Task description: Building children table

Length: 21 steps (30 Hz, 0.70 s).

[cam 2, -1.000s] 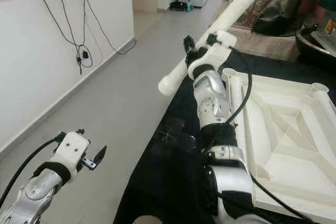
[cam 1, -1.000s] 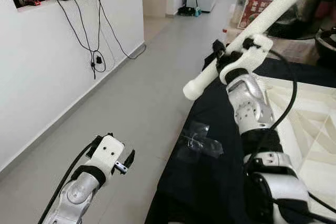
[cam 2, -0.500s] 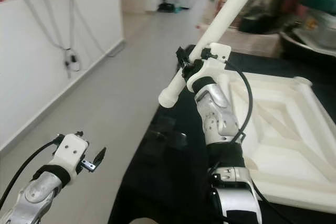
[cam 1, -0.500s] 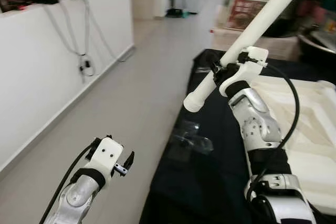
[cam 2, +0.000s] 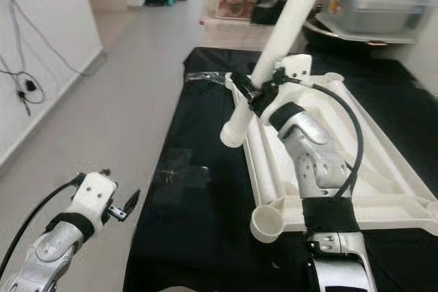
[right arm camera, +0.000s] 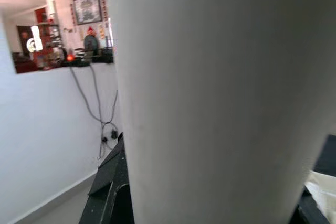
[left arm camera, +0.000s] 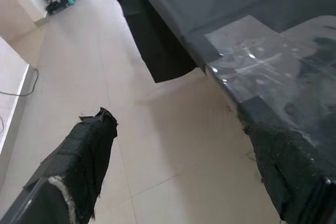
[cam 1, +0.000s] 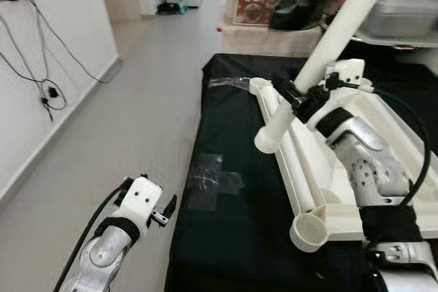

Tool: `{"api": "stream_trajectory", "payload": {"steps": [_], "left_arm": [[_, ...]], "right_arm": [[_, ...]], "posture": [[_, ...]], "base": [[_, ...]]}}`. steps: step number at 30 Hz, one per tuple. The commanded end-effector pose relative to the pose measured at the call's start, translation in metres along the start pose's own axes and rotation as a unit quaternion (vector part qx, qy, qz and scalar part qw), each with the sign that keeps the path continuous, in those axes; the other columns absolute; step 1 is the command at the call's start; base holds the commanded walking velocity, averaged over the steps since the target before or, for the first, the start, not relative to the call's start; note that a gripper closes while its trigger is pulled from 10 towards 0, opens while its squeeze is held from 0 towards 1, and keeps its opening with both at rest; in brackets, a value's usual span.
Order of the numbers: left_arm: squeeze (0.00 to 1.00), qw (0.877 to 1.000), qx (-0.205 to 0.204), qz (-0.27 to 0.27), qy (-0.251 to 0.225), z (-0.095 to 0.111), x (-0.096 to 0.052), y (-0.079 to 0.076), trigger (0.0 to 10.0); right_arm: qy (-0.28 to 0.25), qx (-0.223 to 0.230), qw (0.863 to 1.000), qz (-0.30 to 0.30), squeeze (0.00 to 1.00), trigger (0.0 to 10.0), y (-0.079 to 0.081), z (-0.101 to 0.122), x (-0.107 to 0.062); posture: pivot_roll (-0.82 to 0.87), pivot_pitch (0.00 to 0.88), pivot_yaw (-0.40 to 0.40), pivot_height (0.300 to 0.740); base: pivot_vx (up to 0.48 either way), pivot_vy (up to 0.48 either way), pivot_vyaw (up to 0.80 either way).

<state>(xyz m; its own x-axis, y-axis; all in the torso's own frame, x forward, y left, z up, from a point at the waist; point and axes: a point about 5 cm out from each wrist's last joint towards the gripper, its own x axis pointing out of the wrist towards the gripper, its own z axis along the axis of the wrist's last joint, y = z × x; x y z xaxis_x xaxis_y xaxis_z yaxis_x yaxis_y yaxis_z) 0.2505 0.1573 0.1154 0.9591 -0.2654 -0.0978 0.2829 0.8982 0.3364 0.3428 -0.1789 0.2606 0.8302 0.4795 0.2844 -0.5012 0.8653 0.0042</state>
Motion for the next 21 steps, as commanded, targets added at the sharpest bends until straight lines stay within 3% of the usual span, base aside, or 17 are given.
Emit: {"api": "stream_trajectory", "payload": {"steps": [1,5,11,21], "left_arm": [[0.0,1.0,-0.004,0.0,0.008,-0.004,0.0,-0.002,10.0],[0.0,1.0,-0.003,0.002,0.006,-0.003,0.001,-0.002,10.0],[0.0,1.0,-0.003,0.004,0.006,-0.003,0.0,-0.002,10.0],[0.0,1.0,-0.023,0.009,-0.004,0.001,0.001,-0.001,10.0]], "right_arm": [[0.004,-0.008,1.0,0.024,0.0,0.0,0.013,-0.001,0.004],[0.006,0.013,0.999,0.036,0.0,0.0,0.028,-0.007,0.007],[0.006,0.019,0.999,0.046,0.0,0.0,0.034,-0.008,0.008],[0.009,0.017,0.997,0.073,0.0,0.0,0.033,-0.003,0.008]], "posture": [[0.07,0.0,-0.031,0.74],[0.07,0.0,-0.035,0.74],[0.07,0.0,-0.039,0.74],[0.08,0.0,-0.041,0.74]], "base": [[0.0,0.0,0.0],[0.0,-0.372,0.0],[0.0,-0.407,0.0],[0.0,0.0,0.0]]}}
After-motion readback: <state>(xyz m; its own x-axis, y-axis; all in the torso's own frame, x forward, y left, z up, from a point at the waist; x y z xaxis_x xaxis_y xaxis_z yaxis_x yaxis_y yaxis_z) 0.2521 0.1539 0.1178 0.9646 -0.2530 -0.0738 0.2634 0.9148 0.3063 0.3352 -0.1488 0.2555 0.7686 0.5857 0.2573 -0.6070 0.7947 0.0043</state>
